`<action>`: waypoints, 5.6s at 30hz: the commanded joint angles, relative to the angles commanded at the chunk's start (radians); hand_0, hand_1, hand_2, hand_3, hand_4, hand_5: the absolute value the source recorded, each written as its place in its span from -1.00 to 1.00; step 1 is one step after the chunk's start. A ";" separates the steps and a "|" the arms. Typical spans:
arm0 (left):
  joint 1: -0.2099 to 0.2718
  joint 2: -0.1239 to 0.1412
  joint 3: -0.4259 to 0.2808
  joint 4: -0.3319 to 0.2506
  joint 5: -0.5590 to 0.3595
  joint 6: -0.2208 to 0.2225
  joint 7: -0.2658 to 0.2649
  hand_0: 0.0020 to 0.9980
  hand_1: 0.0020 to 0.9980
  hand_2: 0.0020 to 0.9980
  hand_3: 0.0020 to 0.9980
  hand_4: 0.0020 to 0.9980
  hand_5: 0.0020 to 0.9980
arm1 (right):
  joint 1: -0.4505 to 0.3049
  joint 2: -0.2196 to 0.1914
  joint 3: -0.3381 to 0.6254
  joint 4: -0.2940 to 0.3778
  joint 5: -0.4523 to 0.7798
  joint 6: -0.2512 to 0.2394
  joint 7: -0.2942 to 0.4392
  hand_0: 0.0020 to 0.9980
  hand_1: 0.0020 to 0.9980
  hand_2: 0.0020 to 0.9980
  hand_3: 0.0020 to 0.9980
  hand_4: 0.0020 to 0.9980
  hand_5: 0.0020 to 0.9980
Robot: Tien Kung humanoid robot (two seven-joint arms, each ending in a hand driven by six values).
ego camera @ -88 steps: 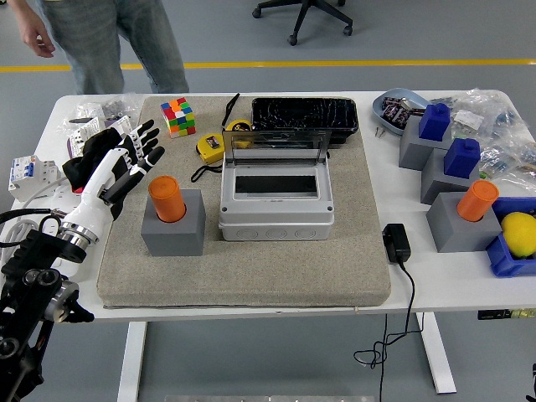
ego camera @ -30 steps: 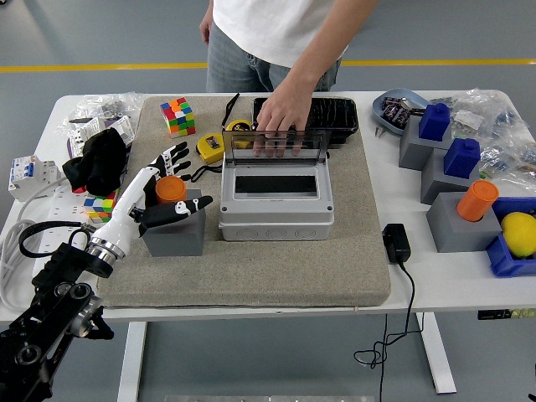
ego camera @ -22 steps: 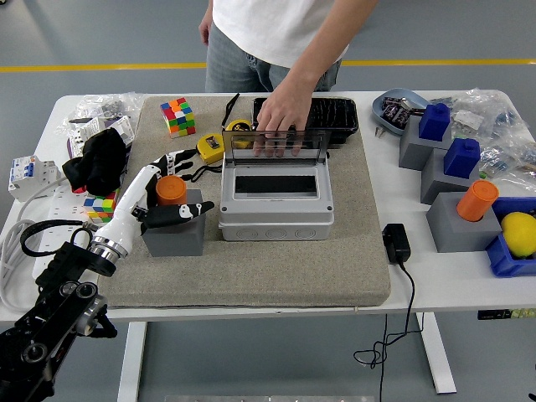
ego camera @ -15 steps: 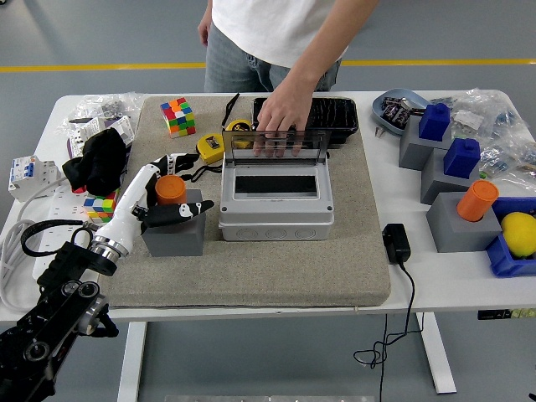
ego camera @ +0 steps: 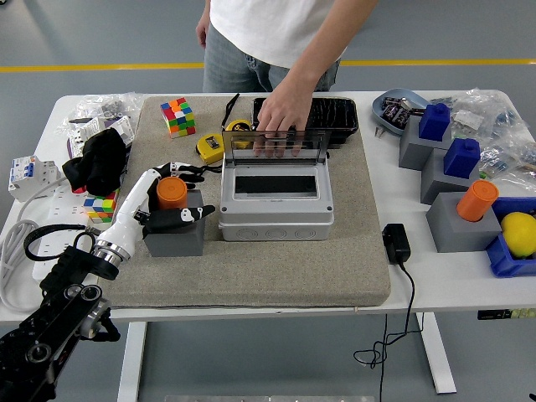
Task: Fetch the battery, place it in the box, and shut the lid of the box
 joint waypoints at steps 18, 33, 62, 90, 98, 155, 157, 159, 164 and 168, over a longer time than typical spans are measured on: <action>-0.003 -0.003 0.012 0.009 -0.005 0.038 -0.005 -0.69 -0.63 -0.60 -0.66 1.00 -0.99 | -0.001 0.000 0.000 0.000 -0.001 0.000 -0.001 0.67 0.65 0.55 0.61 1.00 1.00; -0.005 -0.005 0.008 0.012 -0.025 0.061 -0.014 -0.78 -0.74 -0.68 -0.73 1.00 -0.97 | 0.001 0.001 0.001 0.000 -0.001 0.001 0.000 0.67 0.66 0.55 0.61 1.00 1.00; -0.149 0.004 0.047 -0.034 0.140 0.248 -0.031 -0.99 -1.00 -0.94 -1.00 1.00 -0.63 | 0.011 -0.005 0.002 0.000 -0.003 0.002 0.000 0.67 0.66 0.55 0.61 1.00 1.00; -0.465 0.000 0.436 -0.003 0.565 0.100 0.181 -0.99 -1.00 -0.99 -1.00 0.77 0.23 | 0.022 -0.023 0.006 0.000 -0.011 -0.003 0.000 0.67 0.66 0.55 0.61 1.00 1.00; -0.477 -0.029 0.476 0.041 0.529 0.096 0.181 -0.99 -1.00 -0.99 -1.00 0.79 0.30 | 0.025 -0.024 0.004 0.000 -0.009 -0.003 0.000 0.67 0.66 0.55 0.61 1.00 1.00; -0.555 -0.139 0.461 0.367 0.646 0.195 0.093 -0.84 -0.88 -0.78 -0.80 0.94 0.26 | 0.027 -0.027 -0.017 0.000 -0.001 -0.001 -0.003 0.67 0.65 0.55 0.62 1.00 1.00; -0.555 -0.139 0.459 0.367 0.651 0.189 0.092 -0.84 -0.88 -0.78 -0.80 0.94 0.26 | 0.027 -0.027 -0.016 0.000 -0.001 -0.001 -0.002 0.67 0.65 0.55 0.62 1.00 1.00; -0.555 -0.139 0.457 0.365 0.657 0.185 0.091 -0.84 -0.88 -0.78 -0.80 0.94 0.26 | 0.027 -0.026 -0.017 0.000 0.000 0.000 -0.001 0.67 0.65 0.55 0.62 1.00 1.00; -0.556 -0.139 0.453 0.365 0.664 0.172 0.088 -0.59 -0.49 -0.41 -0.37 0.99 0.27 | 0.027 -0.026 -0.020 0.000 0.004 0.000 -0.001 0.67 0.65 0.55 0.62 1.00 1.00; -0.557 -0.139 0.449 0.366 0.662 0.161 0.084 -0.27 0.16 0.11 0.02 1.00 0.30 | 0.028 -0.026 -0.021 0.000 0.005 0.000 -0.001 0.67 0.65 0.55 0.62 1.00 1.00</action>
